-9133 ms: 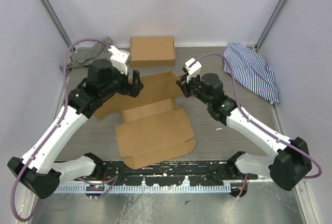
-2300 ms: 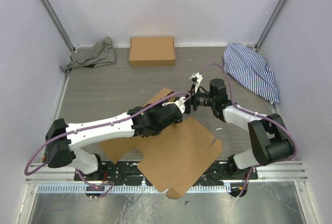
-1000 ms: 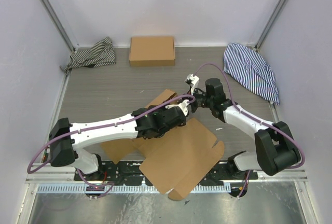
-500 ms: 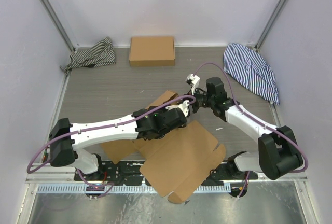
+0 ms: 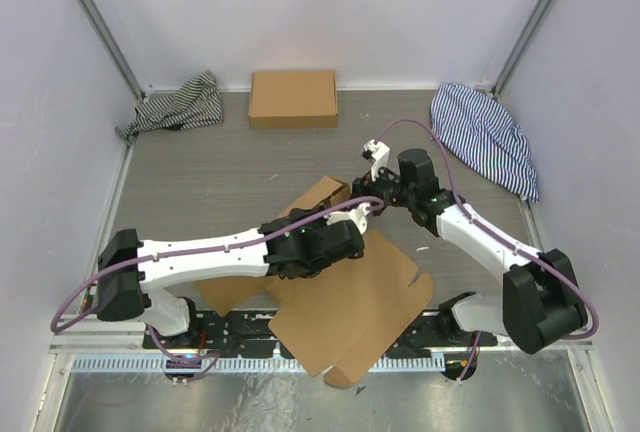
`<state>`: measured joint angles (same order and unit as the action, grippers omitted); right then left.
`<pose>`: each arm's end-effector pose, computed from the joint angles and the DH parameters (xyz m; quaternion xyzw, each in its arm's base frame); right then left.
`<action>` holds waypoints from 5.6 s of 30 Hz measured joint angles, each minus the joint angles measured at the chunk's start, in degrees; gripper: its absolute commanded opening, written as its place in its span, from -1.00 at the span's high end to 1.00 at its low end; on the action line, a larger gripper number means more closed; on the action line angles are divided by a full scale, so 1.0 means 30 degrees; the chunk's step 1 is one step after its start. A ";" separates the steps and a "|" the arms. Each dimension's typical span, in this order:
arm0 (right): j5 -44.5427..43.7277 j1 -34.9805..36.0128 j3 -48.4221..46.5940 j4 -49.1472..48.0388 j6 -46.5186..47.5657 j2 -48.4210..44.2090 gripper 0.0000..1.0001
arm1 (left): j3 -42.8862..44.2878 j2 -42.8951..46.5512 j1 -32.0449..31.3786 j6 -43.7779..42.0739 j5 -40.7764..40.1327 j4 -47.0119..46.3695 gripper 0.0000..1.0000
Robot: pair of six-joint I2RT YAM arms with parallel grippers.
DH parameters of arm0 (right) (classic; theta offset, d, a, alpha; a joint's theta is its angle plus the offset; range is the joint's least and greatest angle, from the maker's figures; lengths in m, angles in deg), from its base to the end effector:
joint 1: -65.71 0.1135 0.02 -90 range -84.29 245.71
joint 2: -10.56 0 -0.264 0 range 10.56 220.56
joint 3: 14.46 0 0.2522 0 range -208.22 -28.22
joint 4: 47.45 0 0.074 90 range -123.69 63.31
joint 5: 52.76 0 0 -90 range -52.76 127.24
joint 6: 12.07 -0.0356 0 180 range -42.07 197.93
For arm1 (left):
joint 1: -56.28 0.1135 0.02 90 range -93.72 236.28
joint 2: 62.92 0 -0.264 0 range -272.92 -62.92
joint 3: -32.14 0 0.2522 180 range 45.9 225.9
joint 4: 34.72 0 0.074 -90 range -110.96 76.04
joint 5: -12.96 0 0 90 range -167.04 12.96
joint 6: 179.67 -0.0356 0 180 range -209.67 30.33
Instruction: Fold the paper box
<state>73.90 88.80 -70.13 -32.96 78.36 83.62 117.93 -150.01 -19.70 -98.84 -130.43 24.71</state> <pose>0.2408 0.1258 0.2365 -0.3187 0.7812 0.3601 0.3981 0.1017 -0.2893 0.2884 0.5012 0.7133 0.2386 0.4277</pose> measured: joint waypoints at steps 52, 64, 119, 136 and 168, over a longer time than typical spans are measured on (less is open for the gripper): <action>-0.3577 0.0947 0.5289 -0.4415 -0.4269 -0.4153 -0.39 | 0.2368 -0.3177 -0.2178 0.2229 -0.2994 0.3177 1.00; -0.3118 0.1064 0.5952 -0.7825 -0.4357 -0.2215 0.05 | 0.2433 -0.3388 -0.2208 0.2244 -0.3162 0.3322 1.00; -0.6907 0.3832 0.5508 -0.7278 -0.3410 -0.2193 0.81 | -0.1377 0.0831 0.5901 0.5807 0.1275 -0.5457 0.37; -0.5982 0.3949 0.5027 -0.7169 -0.3206 -0.1144 0.16 | -0.2208 0.0459 0.5501 0.6943 -0.0255 -0.5880 0.48; -1.6538 0.7868 0.4364 -0.8903 -0.6237 0.1035 0.86 | -0.1566 -0.0175 0.3024 0.8123 -0.1894 -0.4022 0.57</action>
<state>24.29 112.40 -57.04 -59.67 59.65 86.72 113.23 -150.53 -10.63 -74.47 -136.11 12.65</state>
